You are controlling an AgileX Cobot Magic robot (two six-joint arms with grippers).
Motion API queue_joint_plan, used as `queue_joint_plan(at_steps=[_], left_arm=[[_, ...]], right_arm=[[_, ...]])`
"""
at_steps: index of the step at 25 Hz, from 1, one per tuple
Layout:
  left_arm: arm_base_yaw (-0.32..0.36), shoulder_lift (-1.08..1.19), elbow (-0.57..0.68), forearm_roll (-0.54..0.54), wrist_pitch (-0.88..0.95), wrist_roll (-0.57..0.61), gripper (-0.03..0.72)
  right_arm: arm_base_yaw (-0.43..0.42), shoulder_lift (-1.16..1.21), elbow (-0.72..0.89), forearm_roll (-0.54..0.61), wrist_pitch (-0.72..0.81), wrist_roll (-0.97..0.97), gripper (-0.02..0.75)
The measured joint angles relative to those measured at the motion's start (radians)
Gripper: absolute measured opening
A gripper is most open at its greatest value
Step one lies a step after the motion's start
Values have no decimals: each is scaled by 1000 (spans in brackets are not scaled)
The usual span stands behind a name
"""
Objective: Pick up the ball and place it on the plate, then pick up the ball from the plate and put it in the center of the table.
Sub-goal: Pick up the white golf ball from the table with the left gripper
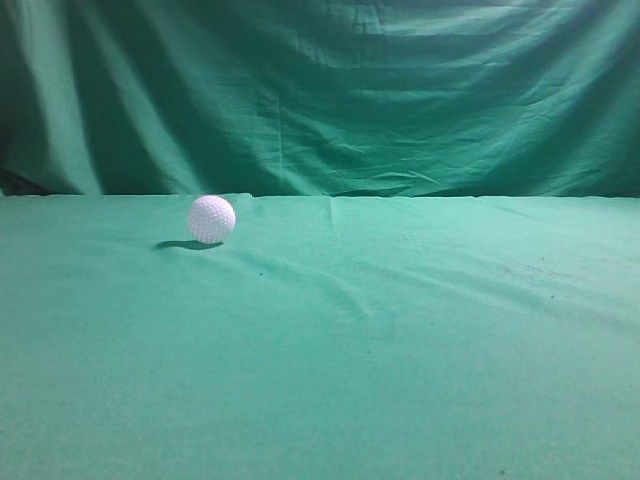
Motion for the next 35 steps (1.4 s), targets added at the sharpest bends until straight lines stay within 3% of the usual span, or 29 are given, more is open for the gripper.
queue_joint_plan(at_steps=[2,5,8,11,14,22,25,31,33,35], left_arm=[[-24,80,-29,-44,0,59,0],[-118,199,-81,-39,-7,107,0],[-233,320,-157,51,-23,102,0],[-311,444,-243,151,-27,0,0],[-333,569,-343,219,-9,-72,0],[-337,851,-605,259,109,-158,0],[-337,919,-661,269,144,-176,140],[-339,1018,-739,275,146,-227,530],[-339,1045,-763,279,146,-237,592],[-339,1075,-788,301,145,-242,582]], right_arm=[[0,0,0,0,0,0,48],[0,0,0,0,0,0,48],[0,0,0,0,0,0,48],[0,0,0,0,0,0,48],[0,0,0,0,0,0,48],[0,0,0,0,0,0,48],[0,0,0,0,0,0,48],[0,0,0,0,0,0,48],[0,0,0,0,0,0,48],[0,0,0,0,0,0,48]])
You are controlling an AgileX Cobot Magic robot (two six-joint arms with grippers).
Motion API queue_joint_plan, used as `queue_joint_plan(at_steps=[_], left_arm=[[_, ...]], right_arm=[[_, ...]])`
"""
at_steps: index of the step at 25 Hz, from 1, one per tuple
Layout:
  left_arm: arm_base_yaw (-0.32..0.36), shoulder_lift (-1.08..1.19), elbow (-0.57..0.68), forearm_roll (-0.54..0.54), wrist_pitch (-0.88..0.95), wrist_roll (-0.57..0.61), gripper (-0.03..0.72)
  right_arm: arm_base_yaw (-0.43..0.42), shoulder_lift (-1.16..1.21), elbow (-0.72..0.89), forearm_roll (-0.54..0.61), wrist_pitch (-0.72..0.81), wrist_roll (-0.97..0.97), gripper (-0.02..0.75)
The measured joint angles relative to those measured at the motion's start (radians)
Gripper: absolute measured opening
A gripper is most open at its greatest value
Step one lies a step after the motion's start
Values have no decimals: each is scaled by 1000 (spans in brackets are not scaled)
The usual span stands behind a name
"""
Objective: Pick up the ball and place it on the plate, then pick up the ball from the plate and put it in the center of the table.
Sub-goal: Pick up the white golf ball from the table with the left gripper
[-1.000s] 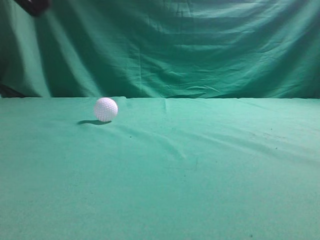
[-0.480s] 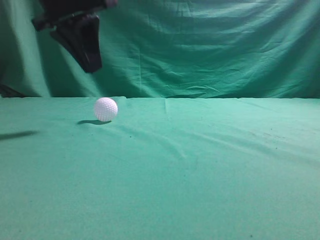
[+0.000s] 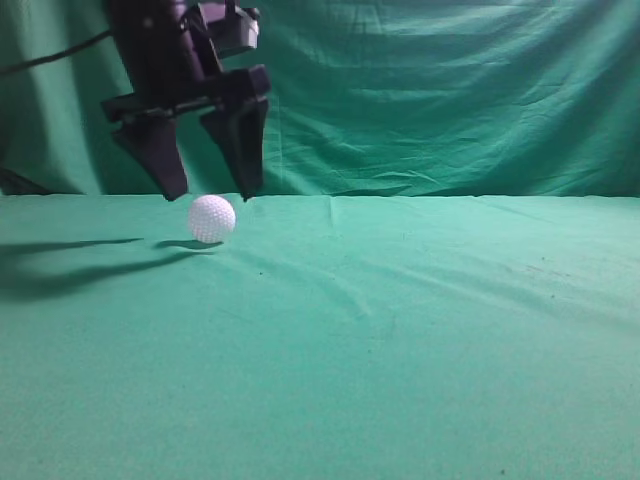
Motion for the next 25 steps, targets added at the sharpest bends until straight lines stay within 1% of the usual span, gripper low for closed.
queue_joint_plan(at_steps=[2,3,4,5,18,23,25], left_arm=[[0,29,-22,17,-2,-13,582],[0,43,-32,22,0,-17,522],[0,53,-40,24,2,-22,508],[0,63,-43,26,7,-22,522],[0,99,-58,31,23,-22,522],[0,99,-58,31,49,-22,304],[0,99,-61,31,58,-22,309]], right_arm=[[0,0,0,0,0,0,48],[0,0,0,0,0,0,48],[0,0,0,0,0,0,48],[0,0,0,0,0,0,48],[0,0,0,0,0,0,48],[0,0,0,0,0,0,48],[0,0,0,0,0,0,48]])
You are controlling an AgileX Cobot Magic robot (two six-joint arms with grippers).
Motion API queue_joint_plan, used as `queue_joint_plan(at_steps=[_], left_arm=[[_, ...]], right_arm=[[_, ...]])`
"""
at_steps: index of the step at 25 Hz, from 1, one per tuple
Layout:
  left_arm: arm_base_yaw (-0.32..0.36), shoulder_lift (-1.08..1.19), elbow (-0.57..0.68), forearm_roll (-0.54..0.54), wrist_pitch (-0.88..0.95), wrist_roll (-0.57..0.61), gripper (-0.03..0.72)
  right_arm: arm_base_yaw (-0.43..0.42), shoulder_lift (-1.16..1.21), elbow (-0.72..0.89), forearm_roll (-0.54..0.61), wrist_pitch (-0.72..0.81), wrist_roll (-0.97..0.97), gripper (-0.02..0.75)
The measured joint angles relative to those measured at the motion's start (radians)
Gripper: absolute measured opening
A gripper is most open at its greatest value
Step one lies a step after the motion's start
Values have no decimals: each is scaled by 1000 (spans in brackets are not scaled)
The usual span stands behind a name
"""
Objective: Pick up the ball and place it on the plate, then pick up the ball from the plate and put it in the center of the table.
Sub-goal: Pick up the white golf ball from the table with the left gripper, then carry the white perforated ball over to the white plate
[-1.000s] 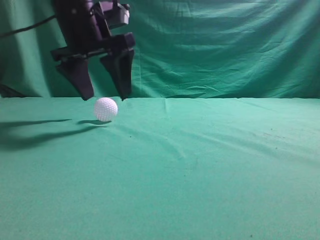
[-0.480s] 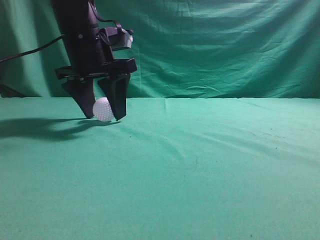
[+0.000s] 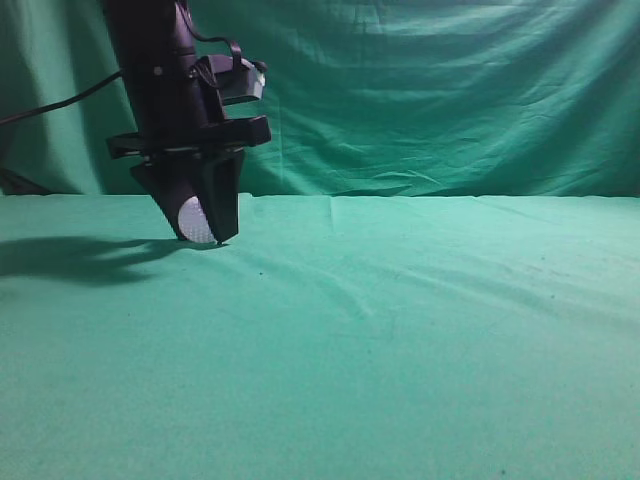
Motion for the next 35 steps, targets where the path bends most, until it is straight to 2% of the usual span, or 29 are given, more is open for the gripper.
queue_joint_plan(at_steps=[6,12,18,23,26,31,35], left_arm=[[0,-23,-45,-6,93,0,309],[12,-163,-80,3,212,-2,309],[52,-339,-80,73,330,-64,309],[77,-467,-75,157,341,-125,309],[120,-530,2,197,344,-165,309],[206,-584,217,204,302,-210,309],[293,-592,339,204,251,-245,309]], right_arm=[[0,0,0,0,0,0,48],[0,0,0,0,0,0,48],[0,0,0,0,0,0,48],[0,0,0,0,0,0,48],[0,0,0,0,0,0,48],[0,0,0,0,0,0,48],[0,0,0,0,0,0,48]])
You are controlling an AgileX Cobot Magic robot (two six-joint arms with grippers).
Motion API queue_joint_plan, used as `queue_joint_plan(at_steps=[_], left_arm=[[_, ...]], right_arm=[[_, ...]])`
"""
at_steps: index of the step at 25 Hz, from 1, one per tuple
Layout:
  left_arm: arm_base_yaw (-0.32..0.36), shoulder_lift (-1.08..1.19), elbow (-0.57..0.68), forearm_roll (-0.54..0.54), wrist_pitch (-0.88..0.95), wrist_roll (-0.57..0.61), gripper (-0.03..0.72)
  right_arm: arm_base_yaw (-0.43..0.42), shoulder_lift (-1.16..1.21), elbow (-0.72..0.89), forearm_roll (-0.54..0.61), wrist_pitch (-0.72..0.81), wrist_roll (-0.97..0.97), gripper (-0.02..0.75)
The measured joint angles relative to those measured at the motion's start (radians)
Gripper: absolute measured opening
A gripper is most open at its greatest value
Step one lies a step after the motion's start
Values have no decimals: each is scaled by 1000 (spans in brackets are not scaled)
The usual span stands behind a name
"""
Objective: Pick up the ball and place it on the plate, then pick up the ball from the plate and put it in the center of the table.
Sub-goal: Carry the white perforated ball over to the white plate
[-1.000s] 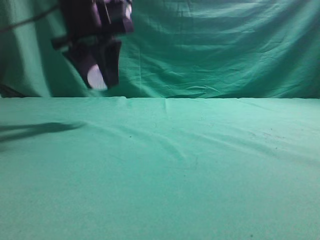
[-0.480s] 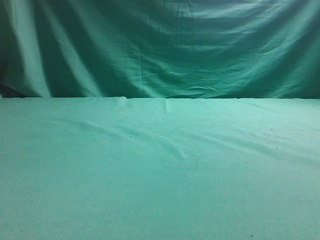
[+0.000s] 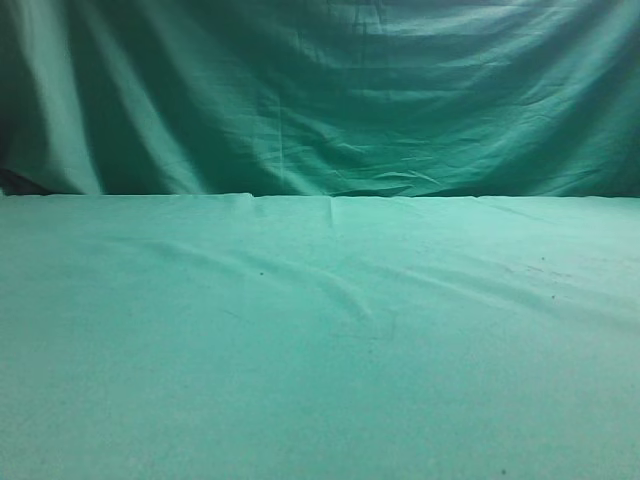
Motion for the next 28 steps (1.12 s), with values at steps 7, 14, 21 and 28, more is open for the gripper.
queue_joint_plan(at_steps=[7,14,21,28], left_arm=[[191,0,123,0,-117,-14,309],[310,25,141,-3,-258,8,309],[310,115,141,-162,-324,272,309],[310,172,141,-143,-393,305,309]], right_arm=[[0,0,0,0,0,0,48],[0,0,0,0,0,0,48],[0,0,0,0,0,0,48],[0,0,0,0,0,0,48]])
